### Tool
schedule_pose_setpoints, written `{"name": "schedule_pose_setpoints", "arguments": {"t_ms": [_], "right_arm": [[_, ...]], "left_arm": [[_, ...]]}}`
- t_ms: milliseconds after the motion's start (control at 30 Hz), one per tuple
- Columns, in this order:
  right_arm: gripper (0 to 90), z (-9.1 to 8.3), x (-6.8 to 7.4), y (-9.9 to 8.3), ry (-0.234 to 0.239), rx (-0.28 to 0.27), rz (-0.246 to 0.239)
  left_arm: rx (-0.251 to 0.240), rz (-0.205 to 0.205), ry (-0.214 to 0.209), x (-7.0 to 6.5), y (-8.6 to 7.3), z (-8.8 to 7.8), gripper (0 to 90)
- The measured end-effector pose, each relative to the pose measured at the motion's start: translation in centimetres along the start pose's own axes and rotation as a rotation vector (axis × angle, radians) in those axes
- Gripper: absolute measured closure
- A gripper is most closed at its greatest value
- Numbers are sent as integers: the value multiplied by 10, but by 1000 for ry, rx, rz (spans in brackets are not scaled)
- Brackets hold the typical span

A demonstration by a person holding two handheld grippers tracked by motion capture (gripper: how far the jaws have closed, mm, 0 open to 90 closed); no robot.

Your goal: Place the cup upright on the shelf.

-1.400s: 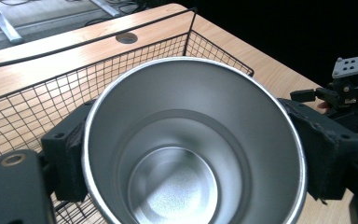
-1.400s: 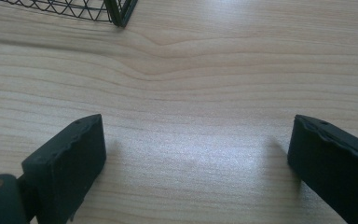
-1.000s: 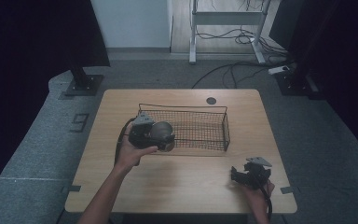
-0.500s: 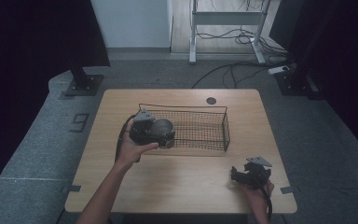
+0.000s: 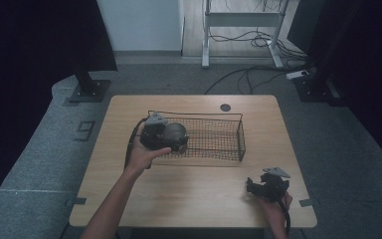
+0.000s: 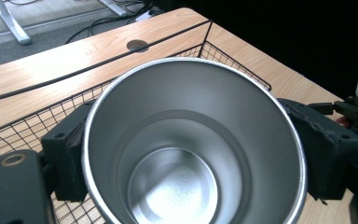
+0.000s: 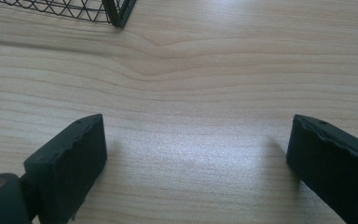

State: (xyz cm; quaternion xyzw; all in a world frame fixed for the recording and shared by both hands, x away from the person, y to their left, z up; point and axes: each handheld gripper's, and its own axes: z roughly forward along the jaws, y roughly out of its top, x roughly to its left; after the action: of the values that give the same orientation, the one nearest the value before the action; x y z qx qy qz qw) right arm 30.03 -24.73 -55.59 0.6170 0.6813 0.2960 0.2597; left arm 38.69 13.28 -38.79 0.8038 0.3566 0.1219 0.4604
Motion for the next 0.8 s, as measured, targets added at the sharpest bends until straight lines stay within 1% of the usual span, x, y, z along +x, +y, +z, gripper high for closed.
{"name": "schedule_pose_setpoints", "arguments": {"t_ms": [200, 367, 467, 667, 700, 800], "right_arm": [[48, 0, 0, 0, 0, -2, -1], [48, 0, 0, 0, 1, -2, -1], [48, 0, 0, 0, 0, -2, -2], [48, 0, 0, 0, 1, -2, -1], [48, 0, 0, 0, 0, -2, -2], [48, 0, 0, 0, 0, -2, -1]], "left_arm": [[9, -7, 17, 7, 4, 5, 144], [16, -14, 12, 11, 5, 9, 144], [12, -26, 1, 14, 6, 10, 144], [12, -29, 6, 17, 9, 12, 144], [10, -36, -3, 19, 10, 13, 144], [15, -46, -5, 23, 10, 16, 144]]}}
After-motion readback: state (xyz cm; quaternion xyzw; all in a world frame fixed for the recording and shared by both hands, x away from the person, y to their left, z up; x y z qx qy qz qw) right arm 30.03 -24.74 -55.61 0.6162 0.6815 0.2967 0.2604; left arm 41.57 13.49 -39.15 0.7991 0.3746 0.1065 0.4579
